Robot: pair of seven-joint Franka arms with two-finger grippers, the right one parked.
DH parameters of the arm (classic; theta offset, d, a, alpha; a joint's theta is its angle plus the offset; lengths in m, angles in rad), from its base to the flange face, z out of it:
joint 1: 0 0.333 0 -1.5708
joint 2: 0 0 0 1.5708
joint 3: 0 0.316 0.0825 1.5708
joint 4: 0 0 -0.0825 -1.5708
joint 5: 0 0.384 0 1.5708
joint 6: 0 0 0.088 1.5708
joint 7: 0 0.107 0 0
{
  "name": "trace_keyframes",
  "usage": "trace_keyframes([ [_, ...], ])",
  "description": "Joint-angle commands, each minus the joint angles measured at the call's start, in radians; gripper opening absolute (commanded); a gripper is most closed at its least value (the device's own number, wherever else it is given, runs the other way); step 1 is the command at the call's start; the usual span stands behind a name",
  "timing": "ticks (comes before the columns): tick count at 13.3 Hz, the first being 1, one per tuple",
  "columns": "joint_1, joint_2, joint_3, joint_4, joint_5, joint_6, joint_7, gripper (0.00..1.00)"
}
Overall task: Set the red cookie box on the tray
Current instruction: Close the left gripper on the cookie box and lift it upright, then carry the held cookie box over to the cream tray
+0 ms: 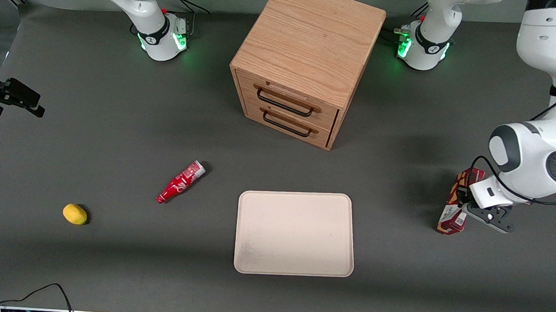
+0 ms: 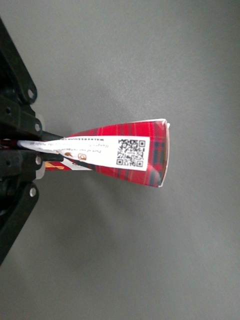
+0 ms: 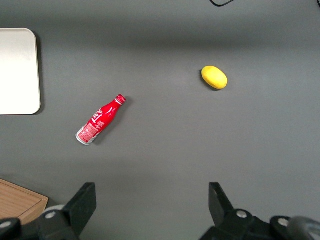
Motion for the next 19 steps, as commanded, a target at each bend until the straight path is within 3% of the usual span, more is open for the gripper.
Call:
trace_keyframes([
  [1,-0.001,-0.098,0.012,0.128,-0.008,-0.269,-0.006,0.00],
  [5,-0.012,-0.134,0.011,0.424,0.076,-0.676,-0.145,0.00],
  [9,-0.027,-0.134,0.002,0.606,0.082,-0.854,-0.231,0.00],
  [14,-0.237,-0.038,-0.006,0.743,0.086,-0.838,-0.599,0.00],
  [17,-0.283,0.119,-0.062,0.927,0.070,-0.801,-0.809,0.00],
  [19,-0.288,0.191,-0.113,0.947,0.073,-0.697,-0.921,0.00],
])
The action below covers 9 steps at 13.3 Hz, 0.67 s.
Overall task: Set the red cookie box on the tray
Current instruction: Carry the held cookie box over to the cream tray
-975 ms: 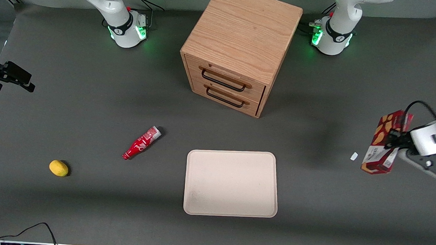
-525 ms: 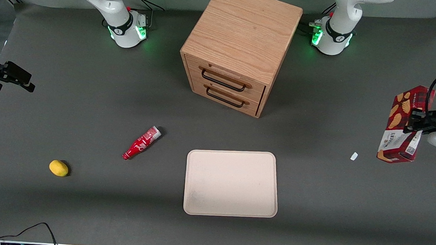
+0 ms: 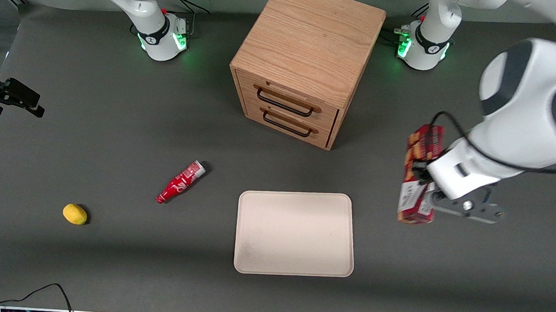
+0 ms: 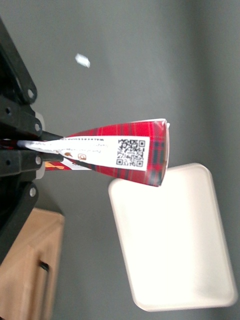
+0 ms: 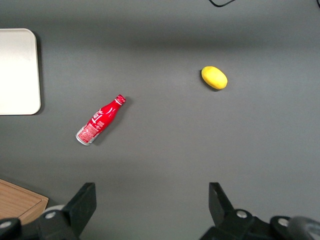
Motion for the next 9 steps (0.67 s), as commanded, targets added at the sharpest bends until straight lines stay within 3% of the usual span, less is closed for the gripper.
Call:
trace_keyframes([
  [1,-0.010,0.137,-0.031,0.113,0.007,0.104,-0.137,0.00],
  [9,-0.081,0.398,-0.022,0.137,0.072,0.416,-0.246,0.00],
])
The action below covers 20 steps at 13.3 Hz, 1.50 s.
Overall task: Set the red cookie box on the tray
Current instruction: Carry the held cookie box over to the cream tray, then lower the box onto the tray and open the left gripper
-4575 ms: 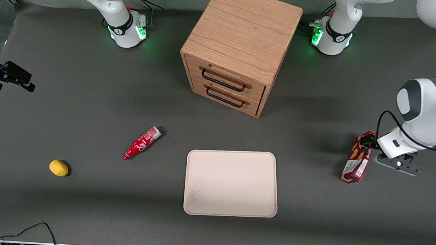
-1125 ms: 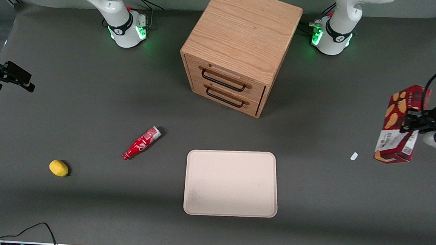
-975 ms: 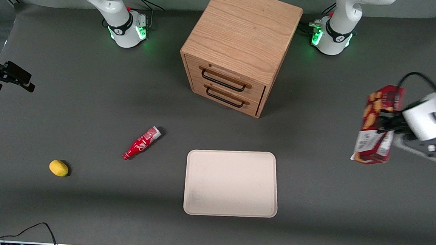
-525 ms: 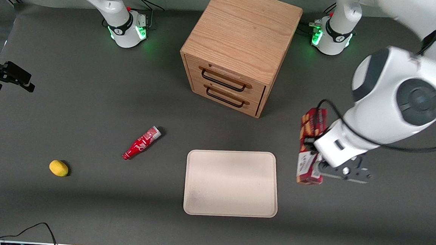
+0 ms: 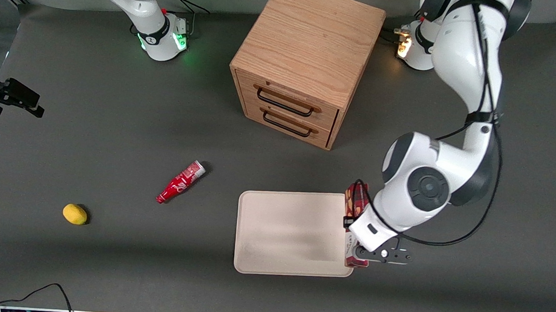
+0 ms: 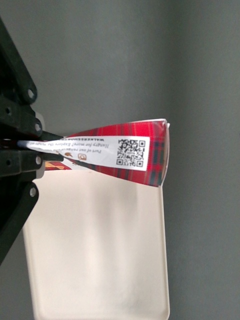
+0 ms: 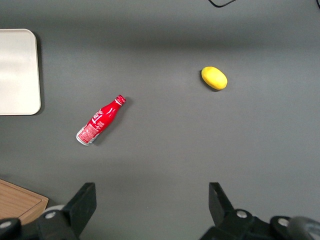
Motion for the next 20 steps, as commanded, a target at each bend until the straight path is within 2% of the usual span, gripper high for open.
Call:
trace_keyframes([
  [1,-0.026,0.079,0.014,0.074,0.035,0.041,-0.060,0.00],
  [4,-0.023,0.143,0.017,0.077,0.047,0.122,-0.064,0.00],
  [11,-0.028,0.209,0.017,0.091,0.075,0.176,-0.098,0.00],
  [12,-0.028,0.213,0.017,0.091,0.075,0.179,-0.098,0.20],
  [13,-0.028,0.214,0.017,0.091,0.075,0.180,-0.098,0.45],
  [14,-0.028,0.214,0.017,0.089,0.076,0.185,-0.100,0.99],
  [17,-0.034,0.202,0.017,0.091,0.079,0.142,-0.098,1.00],
  [20,-0.027,0.156,0.017,0.169,0.098,-0.102,-0.084,1.00],
])
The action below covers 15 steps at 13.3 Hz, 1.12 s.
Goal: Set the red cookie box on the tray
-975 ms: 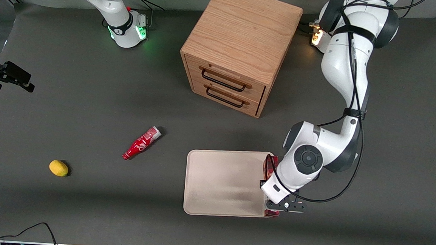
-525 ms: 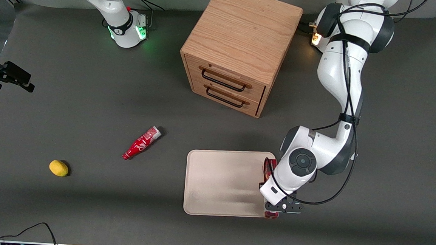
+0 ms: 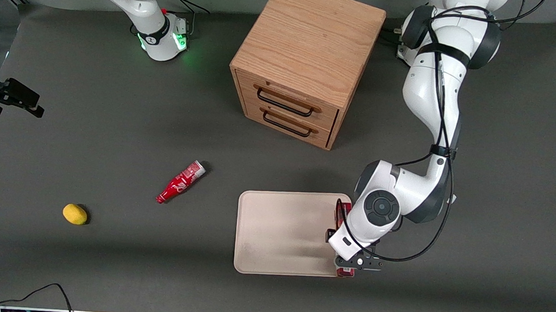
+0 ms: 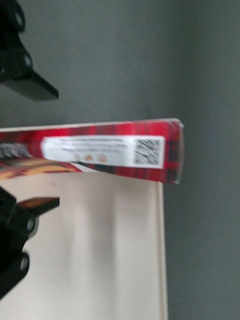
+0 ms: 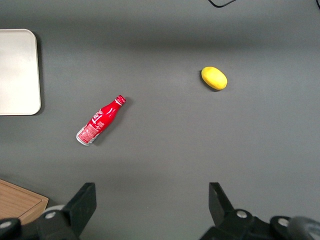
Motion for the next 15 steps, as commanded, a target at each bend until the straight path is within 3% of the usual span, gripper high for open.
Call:
trace_keyframes([
  [1,-0.002,-0.078,0.010,0.059,0.030,-0.204,0.004,1.00],
  [6,0.057,-0.281,0.007,0.026,0.052,-0.448,0.204,1.00],
  [7,0.074,-0.337,0.008,-0.031,0.053,-0.465,0.232,1.00],
  [11,0.218,-0.699,0.007,-0.520,0.050,-0.350,0.425,1.00],
  [15,0.347,-0.900,0.008,-0.685,0.050,-0.419,0.517,1.00],
])
